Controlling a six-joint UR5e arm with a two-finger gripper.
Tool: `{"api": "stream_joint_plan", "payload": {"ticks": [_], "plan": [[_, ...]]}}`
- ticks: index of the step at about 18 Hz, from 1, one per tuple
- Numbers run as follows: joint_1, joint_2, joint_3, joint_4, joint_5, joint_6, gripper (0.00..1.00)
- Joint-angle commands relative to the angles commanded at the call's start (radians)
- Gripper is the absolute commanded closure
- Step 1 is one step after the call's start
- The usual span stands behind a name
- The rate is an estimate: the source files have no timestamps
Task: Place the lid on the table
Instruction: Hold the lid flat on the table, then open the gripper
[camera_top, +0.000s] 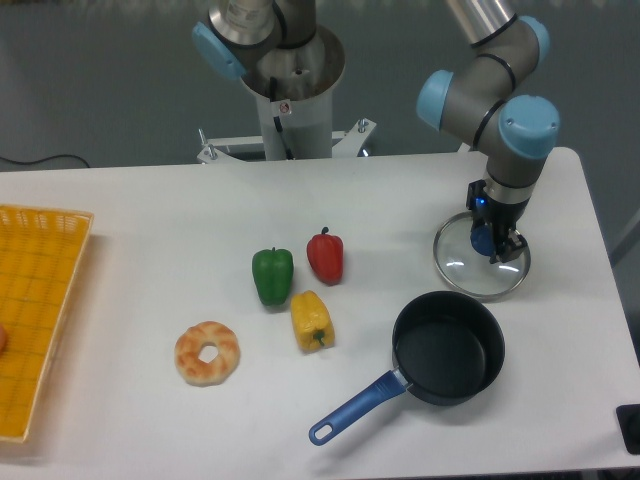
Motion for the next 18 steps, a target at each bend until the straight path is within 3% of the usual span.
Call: {"api": "stream_joint_plan", "payload": {"ticks": [6, 11, 18], "plan": [[0.000, 0.000, 0.000, 0.000, 0.000, 0.000, 0.46], [-0.003, 0.000, 0.000, 0.002, 0.000, -0.006, 0.33], [-0.005, 0.002, 0.002, 0.002, 0.000, -0.005, 0.24]]}}
